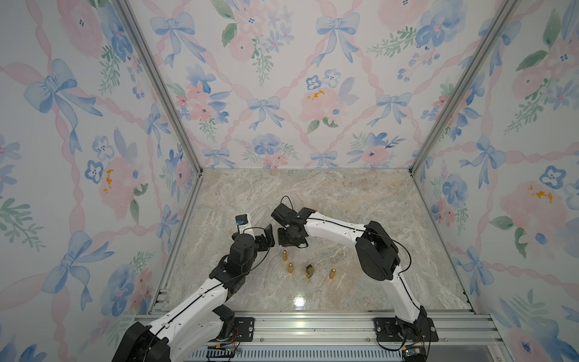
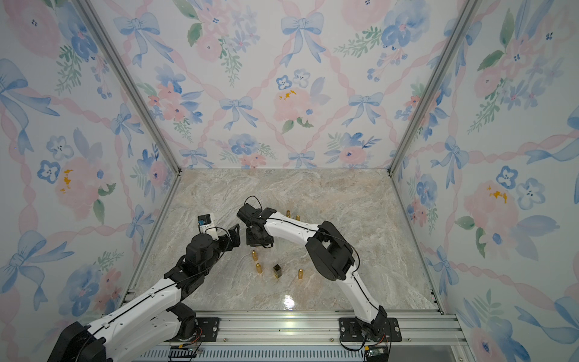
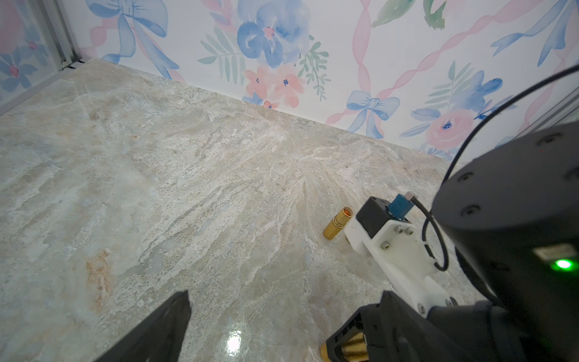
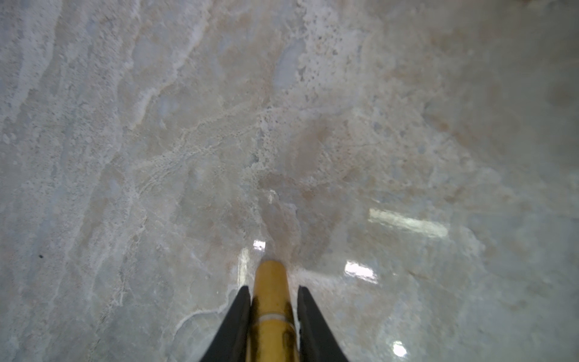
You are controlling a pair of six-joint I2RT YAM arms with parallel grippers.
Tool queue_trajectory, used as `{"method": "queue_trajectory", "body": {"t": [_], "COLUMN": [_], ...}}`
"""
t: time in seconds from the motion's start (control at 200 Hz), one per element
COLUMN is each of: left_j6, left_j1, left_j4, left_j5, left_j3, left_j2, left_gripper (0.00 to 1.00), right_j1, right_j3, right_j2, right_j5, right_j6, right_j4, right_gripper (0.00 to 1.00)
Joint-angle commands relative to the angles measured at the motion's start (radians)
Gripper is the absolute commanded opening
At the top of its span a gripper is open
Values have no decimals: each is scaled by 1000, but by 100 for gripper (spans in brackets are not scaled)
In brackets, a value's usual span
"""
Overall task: Open the lipstick cap
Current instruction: Pick up the lipstick at the center of the board, then open the cover of the lipstick.
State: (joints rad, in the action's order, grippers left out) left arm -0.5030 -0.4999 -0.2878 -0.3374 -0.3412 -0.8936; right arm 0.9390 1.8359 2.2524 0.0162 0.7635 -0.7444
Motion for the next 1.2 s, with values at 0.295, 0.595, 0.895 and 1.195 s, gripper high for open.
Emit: {"method": "queue_trajectory", "body": {"t": [0.295,0.595,0.895,1.195], "left_j6": [10,126,299,474], "left_j1": [9,9,-25,-107], "left_j4": [3,-35,-168,-244], "left_j5": [-3,125,367,608], "left_j3": [-10,-86,-115,-150], "left_j2": [-14,-86,-193,-328], "left_gripper": [98,98,90,83], "right_j1": [-7,-81,-215,-340], "right_j3": [-15,-134,-172,-216], "right_j2": [-67,-278,-412,-488], "right_j5": [-3,-37,-187,-410], "right_j6": [-46,-132,-285,-374], "right_j4": [-4,-30,-149,-192], "right_gripper": [21,21,22,23]}}
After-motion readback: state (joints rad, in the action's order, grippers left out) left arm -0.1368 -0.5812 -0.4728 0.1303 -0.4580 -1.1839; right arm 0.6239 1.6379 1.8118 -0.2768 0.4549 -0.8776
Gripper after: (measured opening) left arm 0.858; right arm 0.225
